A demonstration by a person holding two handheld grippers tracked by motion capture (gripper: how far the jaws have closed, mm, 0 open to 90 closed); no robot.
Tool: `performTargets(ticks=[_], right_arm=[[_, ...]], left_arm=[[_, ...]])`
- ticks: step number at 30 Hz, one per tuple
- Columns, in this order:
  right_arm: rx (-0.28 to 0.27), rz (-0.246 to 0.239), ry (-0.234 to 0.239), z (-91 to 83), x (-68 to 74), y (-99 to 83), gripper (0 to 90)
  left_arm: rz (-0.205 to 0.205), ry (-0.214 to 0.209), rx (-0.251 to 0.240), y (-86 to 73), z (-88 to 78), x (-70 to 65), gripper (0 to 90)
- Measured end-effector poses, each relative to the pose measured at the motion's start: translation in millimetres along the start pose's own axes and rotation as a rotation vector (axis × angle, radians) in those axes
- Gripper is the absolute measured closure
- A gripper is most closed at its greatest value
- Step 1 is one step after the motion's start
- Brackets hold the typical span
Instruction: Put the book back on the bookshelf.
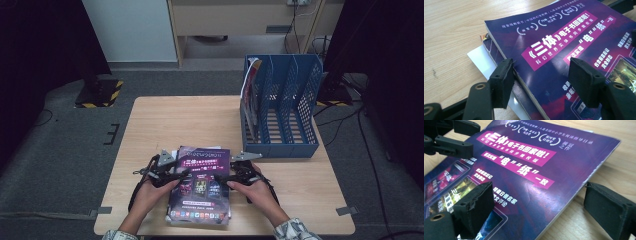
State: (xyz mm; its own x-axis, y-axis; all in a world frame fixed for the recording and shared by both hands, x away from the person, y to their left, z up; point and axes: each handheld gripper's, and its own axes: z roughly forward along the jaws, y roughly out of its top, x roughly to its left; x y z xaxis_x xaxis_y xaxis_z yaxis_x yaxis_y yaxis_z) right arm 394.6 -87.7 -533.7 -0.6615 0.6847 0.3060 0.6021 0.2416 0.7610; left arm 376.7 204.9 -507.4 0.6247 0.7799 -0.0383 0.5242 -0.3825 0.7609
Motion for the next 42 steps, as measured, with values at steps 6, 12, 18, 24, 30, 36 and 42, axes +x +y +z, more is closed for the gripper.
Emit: performTargets(ticks=[6, 12, 18, 24, 30, 36, 42], right_arm=[[0.009, 0.013, 0.005, 2.4, 2.6, 1.1, 11.1], [0.032, -0.089, -0.044, -4.4, 12.4, 8.9, 13.5], [-0.002, -0.059, -0.008, -12.7, 15.4, 19.0, 15.2], [-0.025, -0.06, 0.042, -15.0, 22.0, 29.4, 17.8], [0.007, -0.084, 0.057, -4.4, 27.0, 34.1, 18.3], [0.011, -0.09, 0.084, 0.2, 30.5, 43.1, 19.9], [0.039, -0.091, 0.097, 5.5, 30.5, 44.7, 20.2]], left_arm=[[0.003, 0.004, 0.001, 0.1, -0.1, -0.7, 37.0], [0.012, 0.01, 0.005, 0.6, -0.3, -1.2, 36.9], [0.004, 0.008, 0.007, 0.4, -0.7, -0.3, 37.0], [0.005, 0.012, 0.008, 0.1, -1.2, 0.0, 36.7], [0.004, 0.01, 0.009, -0.1, -1.5, 0.5, 36.7], [0.005, 0.011, 0.008, -0.3, -1.8, 1.0, 36.7], [0.0, 0.01, 0.006, -0.5, -1.5, 0.9, 36.5]])
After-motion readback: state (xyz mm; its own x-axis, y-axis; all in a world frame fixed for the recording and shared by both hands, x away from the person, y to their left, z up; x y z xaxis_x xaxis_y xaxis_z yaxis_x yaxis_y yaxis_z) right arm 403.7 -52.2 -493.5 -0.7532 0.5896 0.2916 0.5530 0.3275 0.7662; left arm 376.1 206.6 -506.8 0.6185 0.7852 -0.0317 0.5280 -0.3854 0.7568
